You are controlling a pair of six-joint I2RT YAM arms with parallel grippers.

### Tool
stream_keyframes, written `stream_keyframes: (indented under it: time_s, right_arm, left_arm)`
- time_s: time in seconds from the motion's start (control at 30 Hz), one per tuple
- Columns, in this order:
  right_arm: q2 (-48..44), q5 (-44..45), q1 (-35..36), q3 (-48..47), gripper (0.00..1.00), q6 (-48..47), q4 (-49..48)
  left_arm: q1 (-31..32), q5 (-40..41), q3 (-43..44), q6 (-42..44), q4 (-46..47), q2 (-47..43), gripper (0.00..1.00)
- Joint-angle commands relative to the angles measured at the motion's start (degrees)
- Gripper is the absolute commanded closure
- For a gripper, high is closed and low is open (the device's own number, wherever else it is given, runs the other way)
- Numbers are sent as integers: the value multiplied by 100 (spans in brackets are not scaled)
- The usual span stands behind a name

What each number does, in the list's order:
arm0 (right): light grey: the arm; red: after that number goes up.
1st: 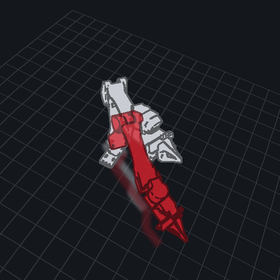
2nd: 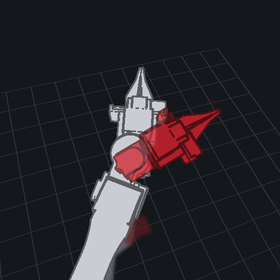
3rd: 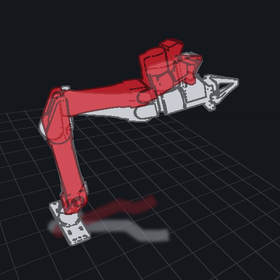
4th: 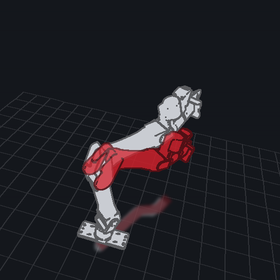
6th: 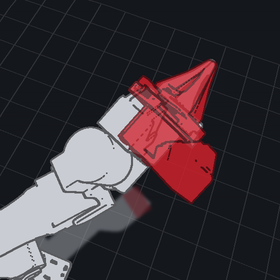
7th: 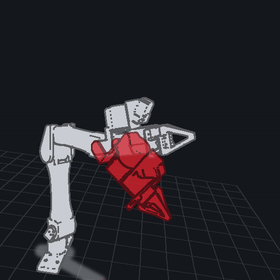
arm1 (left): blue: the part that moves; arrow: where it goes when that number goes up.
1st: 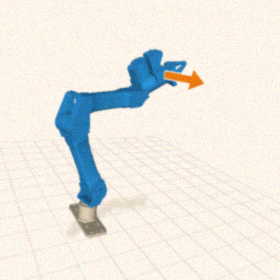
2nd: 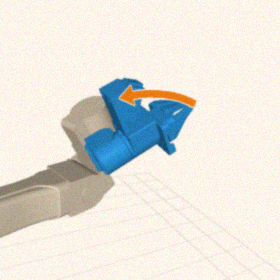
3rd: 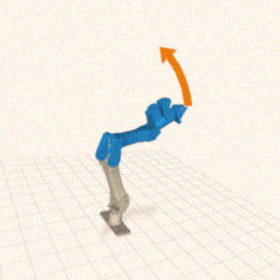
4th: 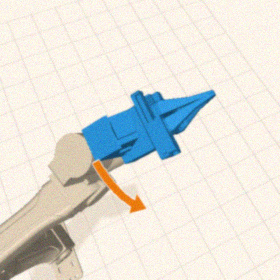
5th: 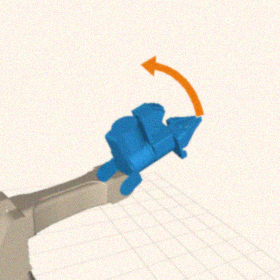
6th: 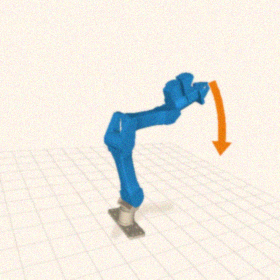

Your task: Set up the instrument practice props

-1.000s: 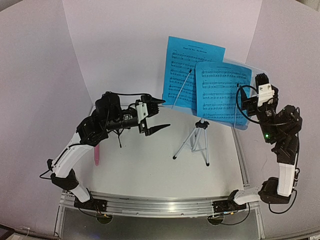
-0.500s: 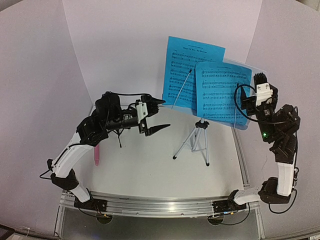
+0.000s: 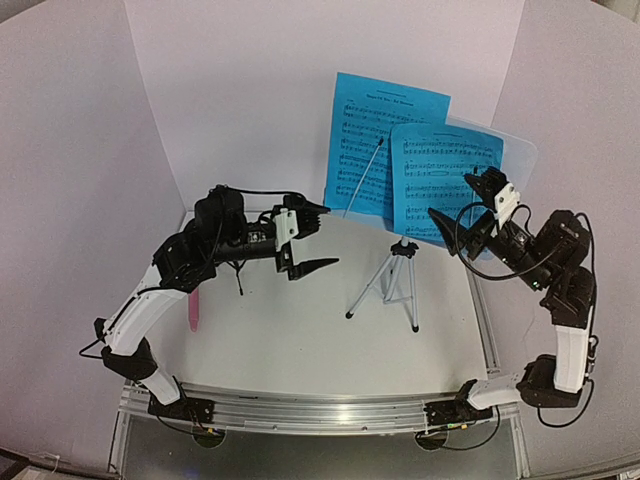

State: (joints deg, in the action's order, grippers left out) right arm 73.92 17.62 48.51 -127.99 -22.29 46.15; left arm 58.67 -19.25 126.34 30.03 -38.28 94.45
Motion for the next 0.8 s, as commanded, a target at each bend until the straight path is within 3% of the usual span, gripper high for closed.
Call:
stream_keyframes:
  time_s: [0.0,0.2,0.47,0.77]
  right_arm:
    - [550,-1917,-10,-412,7,480,956]
    - [887,-3099,-256,-489,5,398,1543]
    - [1570,-5311,-1995,-936,7,660,2013]
    - [1209,-5957,-2195,-1466,7,642,2014]
  left_arm:
    - [-33,112,265,-16,-336,-261,7]
    - [-109,298,321,-162,-507,-269,6]
    - [-110,460,609,-401,-488,-62,5]
    - [-110,573,572,-457,-435,-23,5]
